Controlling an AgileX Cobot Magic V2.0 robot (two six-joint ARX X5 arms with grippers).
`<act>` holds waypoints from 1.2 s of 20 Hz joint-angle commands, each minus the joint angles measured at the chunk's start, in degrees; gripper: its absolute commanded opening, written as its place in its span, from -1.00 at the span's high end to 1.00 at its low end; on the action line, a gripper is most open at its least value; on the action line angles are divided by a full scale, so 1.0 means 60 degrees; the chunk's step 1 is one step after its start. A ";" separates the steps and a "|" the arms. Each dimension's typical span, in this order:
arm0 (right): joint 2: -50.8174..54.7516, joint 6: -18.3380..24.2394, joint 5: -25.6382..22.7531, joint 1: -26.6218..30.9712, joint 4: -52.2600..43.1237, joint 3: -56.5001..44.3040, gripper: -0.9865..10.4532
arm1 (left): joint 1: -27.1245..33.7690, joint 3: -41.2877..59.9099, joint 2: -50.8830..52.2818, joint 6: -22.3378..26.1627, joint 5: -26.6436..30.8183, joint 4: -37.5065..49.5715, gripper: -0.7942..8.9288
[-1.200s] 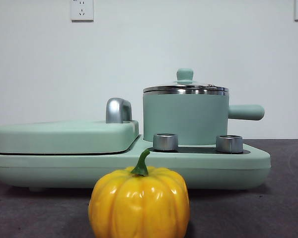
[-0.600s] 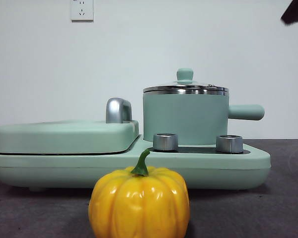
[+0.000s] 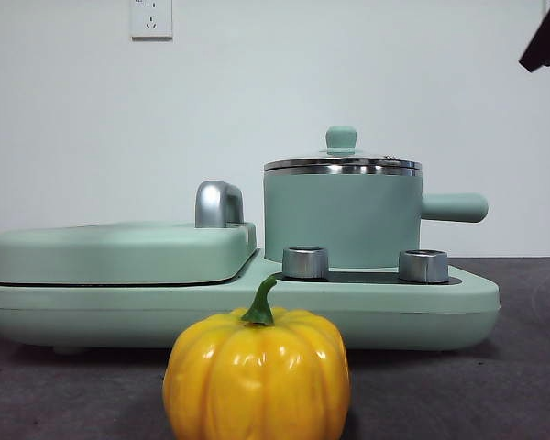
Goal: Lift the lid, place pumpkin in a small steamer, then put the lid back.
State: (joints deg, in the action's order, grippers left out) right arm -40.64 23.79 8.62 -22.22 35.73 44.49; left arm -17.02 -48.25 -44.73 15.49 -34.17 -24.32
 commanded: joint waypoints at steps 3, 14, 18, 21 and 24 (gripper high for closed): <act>-0.0080 -0.0922 0.0168 -0.0062 -0.0222 0.0179 0.40 | -0.0426 -0.0149 -0.0692 0.0040 0.0062 0.1126 0.20; -0.0076 -0.2973 0.0565 -0.0047 -0.1246 0.0179 0.40 | -0.1894 -0.0149 -0.3665 -0.0656 0.1286 0.5654 0.20; -0.0073 -0.2973 0.0663 -0.0011 -0.1657 0.0179 0.40 | -0.2331 -0.0237 -0.4838 -0.1246 0.1530 0.7009 0.20; -0.0073 -0.2969 0.0659 -0.0007 -0.1905 0.0179 0.40 | -0.2586 -0.0597 -0.5628 -0.1530 0.1741 0.7304 0.20; -0.0073 -0.2965 0.0667 -0.0007 -0.1967 0.0179 0.40 | -0.2830 -0.1228 -0.6375 -0.1526 0.2018 0.7271 0.20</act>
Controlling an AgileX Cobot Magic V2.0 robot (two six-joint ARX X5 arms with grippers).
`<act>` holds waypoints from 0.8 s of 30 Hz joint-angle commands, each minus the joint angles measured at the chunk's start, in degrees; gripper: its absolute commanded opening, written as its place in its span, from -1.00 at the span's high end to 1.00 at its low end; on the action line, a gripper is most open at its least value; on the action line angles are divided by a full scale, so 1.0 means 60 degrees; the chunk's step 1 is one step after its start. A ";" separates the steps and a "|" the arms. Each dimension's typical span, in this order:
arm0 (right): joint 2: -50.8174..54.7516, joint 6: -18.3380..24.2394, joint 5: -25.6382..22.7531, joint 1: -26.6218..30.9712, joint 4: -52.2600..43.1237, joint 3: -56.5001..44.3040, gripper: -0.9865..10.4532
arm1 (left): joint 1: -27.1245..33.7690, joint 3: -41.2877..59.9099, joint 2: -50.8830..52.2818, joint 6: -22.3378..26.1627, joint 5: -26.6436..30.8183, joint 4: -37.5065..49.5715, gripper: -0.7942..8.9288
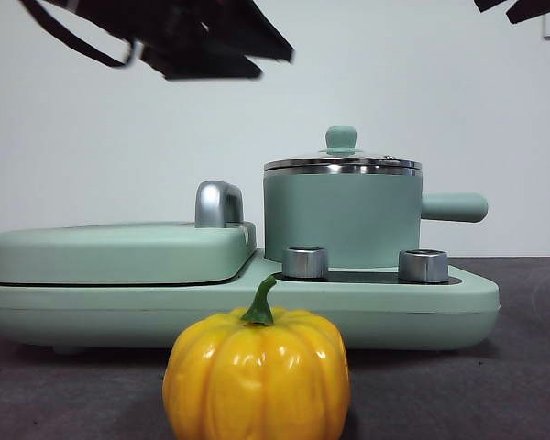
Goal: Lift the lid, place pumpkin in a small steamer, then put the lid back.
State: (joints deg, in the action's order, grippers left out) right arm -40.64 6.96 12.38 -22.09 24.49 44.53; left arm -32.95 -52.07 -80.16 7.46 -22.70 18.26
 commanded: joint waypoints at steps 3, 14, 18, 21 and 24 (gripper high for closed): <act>-0.0073 -0.0160 0.0040 -0.0029 -0.0084 0.0171 0.40 | -0.0332 -0.1333 -0.1191 -0.0270 0.0113 0.0084 0.20; -0.0080 -0.0164 0.0040 -0.0029 -0.0222 0.0168 0.40 | -0.0648 -0.3752 -0.3461 -0.0204 0.0160 -0.1133 0.20; -0.0080 -0.0160 0.0040 -0.0029 -0.0222 0.0168 0.40 | -0.0681 -0.3799 -0.3810 -0.0135 0.0368 -0.1107 0.20; -0.0080 -0.0160 0.0036 -0.0029 -0.0230 0.0168 0.40 | -0.0681 -0.3799 -0.3909 -0.0135 0.0372 -0.1344 0.20; -0.0080 -0.0160 0.0036 -0.0029 -0.0222 0.0168 0.40 | -0.0696 -0.3799 -0.3927 -0.0131 0.0372 -0.1322 0.20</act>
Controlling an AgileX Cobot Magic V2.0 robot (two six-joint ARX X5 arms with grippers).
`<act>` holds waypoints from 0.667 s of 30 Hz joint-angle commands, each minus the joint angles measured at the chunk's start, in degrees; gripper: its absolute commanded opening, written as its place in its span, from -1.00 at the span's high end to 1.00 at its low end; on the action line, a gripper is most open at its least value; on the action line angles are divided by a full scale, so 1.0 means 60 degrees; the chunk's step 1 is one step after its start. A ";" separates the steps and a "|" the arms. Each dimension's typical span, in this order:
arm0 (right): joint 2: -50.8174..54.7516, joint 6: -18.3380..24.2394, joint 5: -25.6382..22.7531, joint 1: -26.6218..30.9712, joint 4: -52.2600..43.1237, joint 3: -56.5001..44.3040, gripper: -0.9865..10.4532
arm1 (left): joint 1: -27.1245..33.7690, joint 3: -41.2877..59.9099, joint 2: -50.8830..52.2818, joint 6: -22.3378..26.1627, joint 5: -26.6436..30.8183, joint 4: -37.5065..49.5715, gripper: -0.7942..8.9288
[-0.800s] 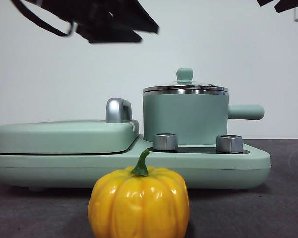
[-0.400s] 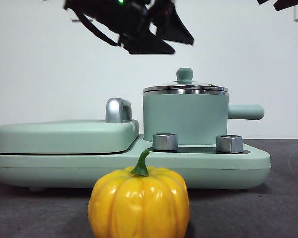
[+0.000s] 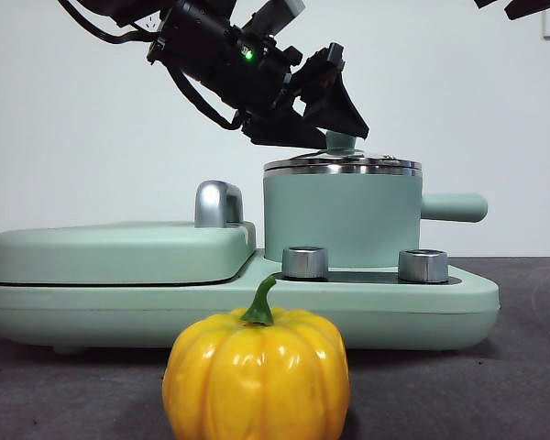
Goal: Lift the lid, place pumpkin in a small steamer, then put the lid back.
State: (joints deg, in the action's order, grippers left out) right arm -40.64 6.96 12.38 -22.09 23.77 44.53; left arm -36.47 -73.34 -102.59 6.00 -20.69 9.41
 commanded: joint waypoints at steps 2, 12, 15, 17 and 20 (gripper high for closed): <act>-0.0080 -0.0160 0.0033 -0.0029 -0.0102 0.0168 0.40 | -0.0113 -0.0255 -0.0189 0.0142 0.0036 0.0157 0.20; -0.0080 -0.0160 0.0000 -0.0029 -0.0102 0.0168 0.40 | -0.0113 -0.0255 -0.0270 0.0142 0.0062 0.0127 0.22; -0.0080 -0.0160 0.0000 -0.0029 -0.0102 0.0168 0.40 | -0.0106 -0.0255 -0.0270 0.0149 0.0091 0.0117 0.42; -0.0080 -0.0160 0.0000 -0.0029 -0.0102 0.0168 0.40 | -0.0102 -0.0255 -0.0270 0.0171 0.0342 0.0106 0.64; -0.0080 -0.0160 -0.0007 -0.0029 -0.0102 0.0168 0.40 | -0.0102 -0.0255 -0.0270 0.0171 0.0554 0.0135 0.82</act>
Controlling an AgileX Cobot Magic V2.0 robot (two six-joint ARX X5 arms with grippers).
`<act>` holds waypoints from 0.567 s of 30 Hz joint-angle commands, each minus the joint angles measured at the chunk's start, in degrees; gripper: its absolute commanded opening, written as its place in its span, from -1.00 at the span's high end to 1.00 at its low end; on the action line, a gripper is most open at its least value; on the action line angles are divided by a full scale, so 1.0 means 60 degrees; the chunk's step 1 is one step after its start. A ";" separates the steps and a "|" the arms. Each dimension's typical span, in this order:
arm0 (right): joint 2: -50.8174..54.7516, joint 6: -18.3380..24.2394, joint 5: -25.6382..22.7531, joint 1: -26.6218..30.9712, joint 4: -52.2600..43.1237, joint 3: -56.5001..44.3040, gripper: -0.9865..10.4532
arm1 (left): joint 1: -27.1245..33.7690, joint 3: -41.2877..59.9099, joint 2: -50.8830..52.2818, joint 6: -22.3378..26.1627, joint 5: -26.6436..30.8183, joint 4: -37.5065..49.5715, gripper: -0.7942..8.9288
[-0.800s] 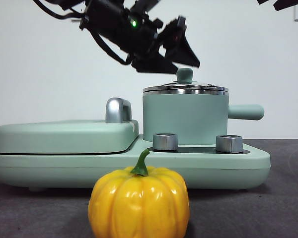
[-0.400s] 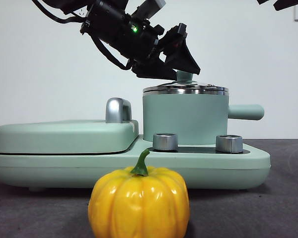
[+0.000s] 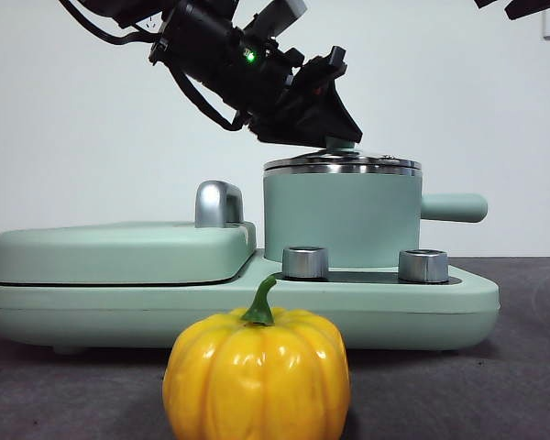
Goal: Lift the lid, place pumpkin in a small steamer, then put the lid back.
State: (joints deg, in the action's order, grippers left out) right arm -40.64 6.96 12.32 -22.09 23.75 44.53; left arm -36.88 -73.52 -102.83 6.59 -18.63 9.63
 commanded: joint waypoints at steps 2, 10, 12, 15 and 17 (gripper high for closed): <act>-0.0080 -0.0160 -0.0015 -0.0029 -0.0095 0.0168 0.40 | -0.0033 -0.0226 -0.0229 0.0076 0.0215 0.0102 0.82; -0.0084 -0.0109 -0.0055 -0.0029 -0.0095 0.0168 0.40 | -0.0055 -0.0233 -0.0226 0.0605 0.0219 0.0113 0.82; -0.0084 -0.0084 -0.0055 -0.0029 -0.0091 0.0168 0.40 | -0.0055 -0.0240 -0.0189 0.0597 0.0266 0.0109 0.82; -0.0080 -0.0080 -0.0051 -0.0029 -0.0091 0.0168 0.40 | -0.0055 -0.0240 -0.0033 0.0612 0.0696 0.0117 0.82; -0.0084 -0.0084 -0.0051 -0.0029 -0.0084 0.0168 0.40 | -0.0055 -0.0240 0.0091 0.0608 0.0710 0.0186 0.82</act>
State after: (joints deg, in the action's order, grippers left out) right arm -40.64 6.98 12.01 -22.06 23.77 44.53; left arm -37.32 -73.58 -102.48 8.40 -16.38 9.23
